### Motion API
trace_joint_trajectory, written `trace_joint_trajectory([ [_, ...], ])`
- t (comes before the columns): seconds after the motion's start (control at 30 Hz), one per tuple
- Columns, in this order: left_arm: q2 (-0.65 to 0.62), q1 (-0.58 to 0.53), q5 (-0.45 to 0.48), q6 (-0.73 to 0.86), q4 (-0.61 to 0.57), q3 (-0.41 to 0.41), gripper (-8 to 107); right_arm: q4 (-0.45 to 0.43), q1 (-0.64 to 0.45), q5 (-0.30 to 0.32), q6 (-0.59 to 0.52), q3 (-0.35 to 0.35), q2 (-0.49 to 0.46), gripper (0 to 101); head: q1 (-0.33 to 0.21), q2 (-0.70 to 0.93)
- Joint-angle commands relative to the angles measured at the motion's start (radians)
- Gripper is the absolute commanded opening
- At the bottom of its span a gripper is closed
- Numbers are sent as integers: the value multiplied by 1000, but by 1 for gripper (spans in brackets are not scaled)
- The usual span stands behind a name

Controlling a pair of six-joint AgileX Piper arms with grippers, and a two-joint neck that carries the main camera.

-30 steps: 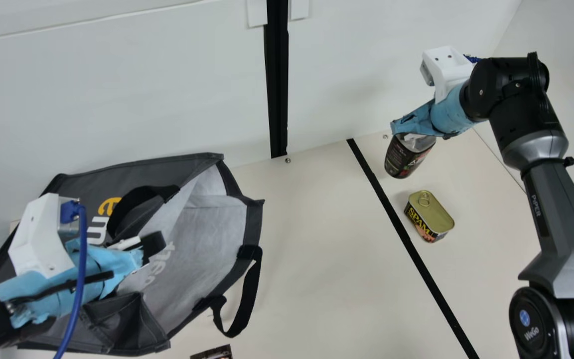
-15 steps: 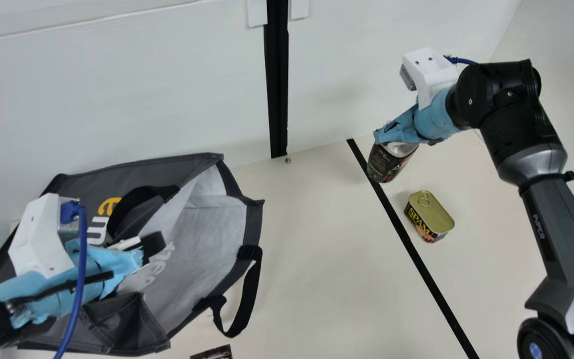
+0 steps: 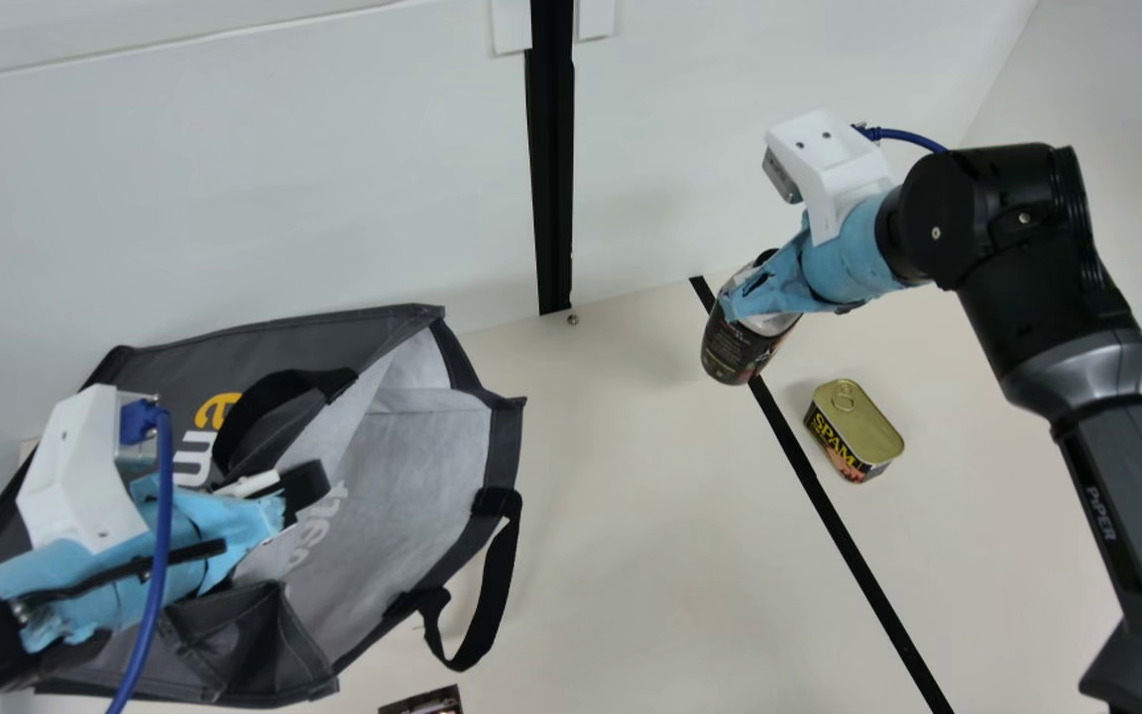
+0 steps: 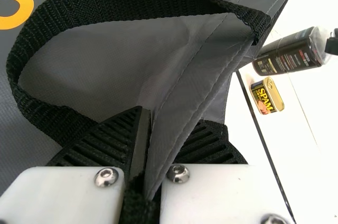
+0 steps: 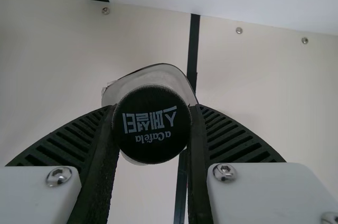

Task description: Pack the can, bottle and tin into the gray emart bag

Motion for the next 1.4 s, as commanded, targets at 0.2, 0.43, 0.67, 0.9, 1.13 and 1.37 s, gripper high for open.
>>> trace_joint_trajectory([
  [0.2, 0, 0, 0, 0, 0, 0, 10, 18, 33, 8, -34, 61, -61, 0, -23, -1],
  [0.43, 0, 0, 0, 0, 0, 0, 10, 35, 70, 19, -60, 113, -112, 0, -23, -1],
  [0.67, 0, 0, 0, 0, 0, 0, 10, 57, 109, 37, -79, 154, -157, 0, -23, -1],
  [0.9, 0, 0, 0, 0, 0, 0, 10, 82, 143, 67, -100, 185, -198, 0, -23, -1],
  [1.13, 0, 0, 0, 0, 0, 0, 10, 108, 164, 100, -127, 204, -234, 0, -23, -1],
  [1.37, 0, 0, 0, 0, 0, 0, 10, 155, 179, 100, -147, 251, -268, 0, -23, -1],
])
